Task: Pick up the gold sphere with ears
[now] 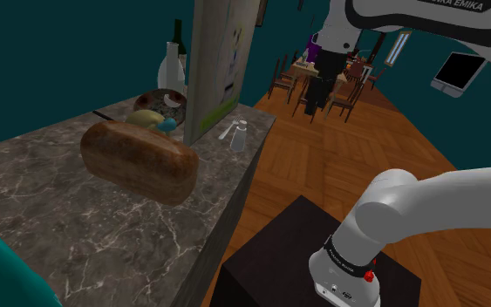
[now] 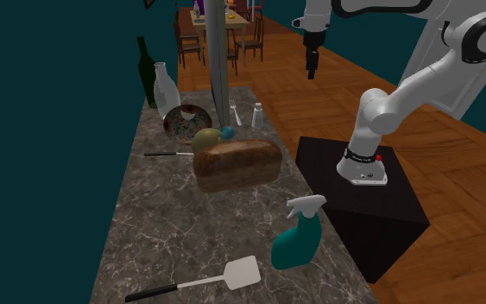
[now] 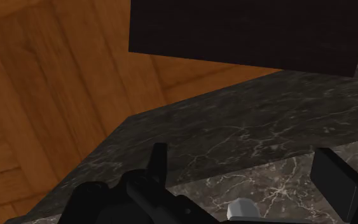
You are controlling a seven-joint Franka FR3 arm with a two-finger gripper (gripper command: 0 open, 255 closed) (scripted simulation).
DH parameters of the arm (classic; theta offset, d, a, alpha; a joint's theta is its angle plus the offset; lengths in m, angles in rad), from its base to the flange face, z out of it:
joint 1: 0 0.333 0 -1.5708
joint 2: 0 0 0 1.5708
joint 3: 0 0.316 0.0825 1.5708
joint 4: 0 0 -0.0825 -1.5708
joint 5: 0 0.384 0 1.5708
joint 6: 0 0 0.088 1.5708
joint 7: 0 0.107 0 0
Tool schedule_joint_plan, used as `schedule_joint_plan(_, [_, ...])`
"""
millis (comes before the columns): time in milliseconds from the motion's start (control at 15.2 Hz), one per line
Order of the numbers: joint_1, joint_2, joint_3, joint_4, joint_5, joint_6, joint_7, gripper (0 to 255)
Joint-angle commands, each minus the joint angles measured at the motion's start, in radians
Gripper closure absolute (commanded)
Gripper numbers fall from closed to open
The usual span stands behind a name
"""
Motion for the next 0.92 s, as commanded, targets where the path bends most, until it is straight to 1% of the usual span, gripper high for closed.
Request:
schedule_joint_plan(0, [0.0,0.0,0.0,0.0,0.0,0.0,0.0,0])
schedule_joint_plan(462, [0.054,0.182,0.098,0.067,0.073,0.107,0.095,0])
schedule_joint_plan(858, [0.09,0.359,0.176,0.167,0.107,0.181,0.171,0])
